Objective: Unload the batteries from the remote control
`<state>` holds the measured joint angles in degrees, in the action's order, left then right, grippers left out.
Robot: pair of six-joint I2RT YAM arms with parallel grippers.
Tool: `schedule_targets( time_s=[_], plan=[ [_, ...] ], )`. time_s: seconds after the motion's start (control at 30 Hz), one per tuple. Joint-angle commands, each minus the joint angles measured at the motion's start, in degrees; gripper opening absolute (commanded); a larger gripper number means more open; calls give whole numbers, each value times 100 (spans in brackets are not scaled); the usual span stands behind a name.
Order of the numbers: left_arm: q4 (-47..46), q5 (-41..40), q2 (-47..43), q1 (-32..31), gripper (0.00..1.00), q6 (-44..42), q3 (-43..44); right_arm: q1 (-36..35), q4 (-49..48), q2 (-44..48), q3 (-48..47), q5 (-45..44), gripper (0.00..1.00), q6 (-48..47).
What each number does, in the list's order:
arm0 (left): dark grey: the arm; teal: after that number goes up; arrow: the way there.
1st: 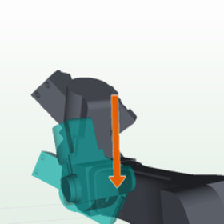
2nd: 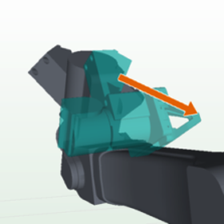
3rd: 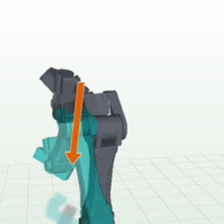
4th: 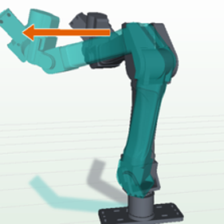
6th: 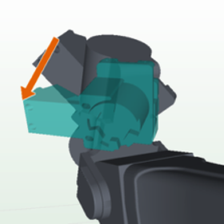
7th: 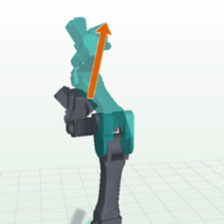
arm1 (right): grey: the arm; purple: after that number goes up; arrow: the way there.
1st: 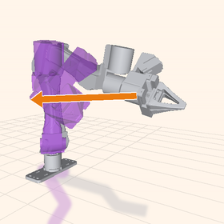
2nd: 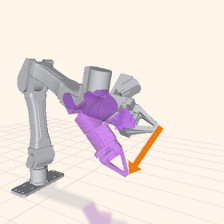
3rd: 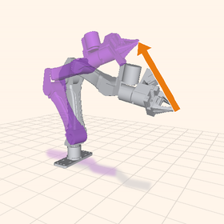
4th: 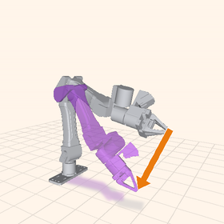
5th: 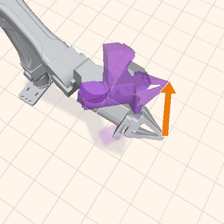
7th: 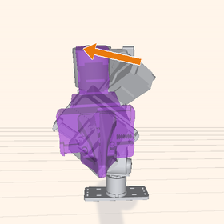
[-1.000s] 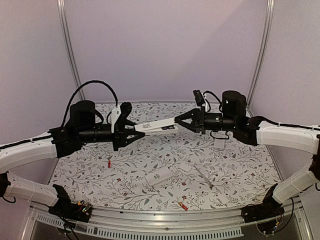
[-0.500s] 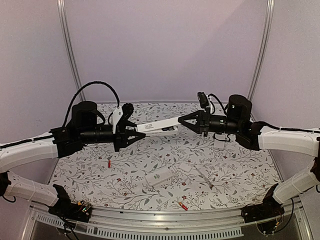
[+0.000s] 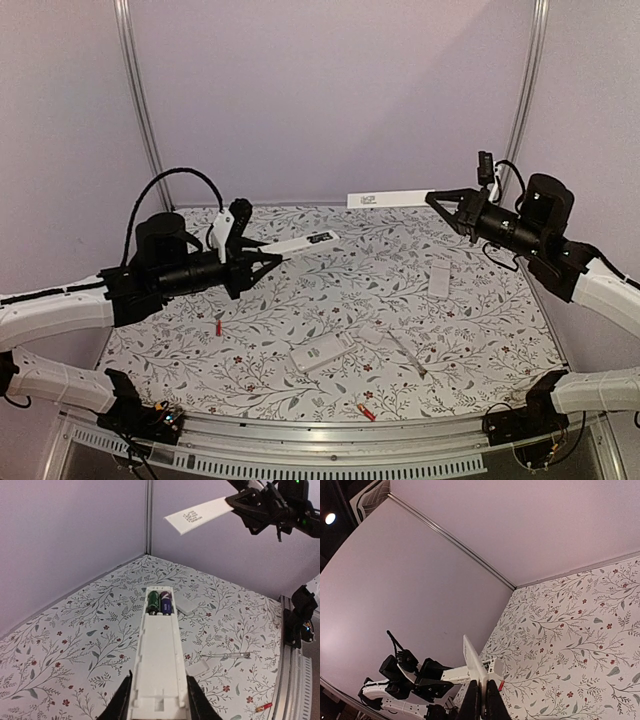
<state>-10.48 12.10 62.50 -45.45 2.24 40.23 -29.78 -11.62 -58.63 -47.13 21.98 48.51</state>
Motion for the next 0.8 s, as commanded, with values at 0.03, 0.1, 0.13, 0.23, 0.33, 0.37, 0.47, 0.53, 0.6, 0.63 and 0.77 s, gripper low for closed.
schedule_targets(
  time_s=[0.03,0.1,0.13,0.23,0.33,0.37,0.47,0.53,0.6,0.63,0.77],
  plan=[
    [-1624,-800,-194,35,0,1174,-988,64,782,-380,201,-666,0,-718],
    [-2072,-965,-190,35,0,1400,-1292,92,708,-605,293,-703,0,-820],
    [-2247,-1069,-177,32,0,1443,-1429,113,627,-685,350,-706,0,-857],
    [-2652,-1192,-29,44,0,1422,-1676,217,256,-1081,528,-616,0,-890],
    [-2720,-1074,336,61,0,1296,-1640,285,-136,-1522,714,-486,0,-832],
    [-2741,-1000,422,69,0,1291,-1627,297,-244,-1632,774,-471,0,-821],
    [-2955,-773,816,88,0,1296,-1651,383,-535,-2069,920,-408,0,-739],
    [-3140,-671,1029,97,0,1316,-1681,469,-655,-2306,972,-309,0,-660],
    [-3332,-616,1243,106,0,1310,-1714,514,-752,-2535,995,-310,0,-635],
    [-3414,-582,1366,112,0,1301,-1713,530,-769,-2604,985,-338,0,-642],
    [-3542,-385,1832,119,0,1194,-1608,573,-748,-2925,905,-321,7,-700]
  ],
)
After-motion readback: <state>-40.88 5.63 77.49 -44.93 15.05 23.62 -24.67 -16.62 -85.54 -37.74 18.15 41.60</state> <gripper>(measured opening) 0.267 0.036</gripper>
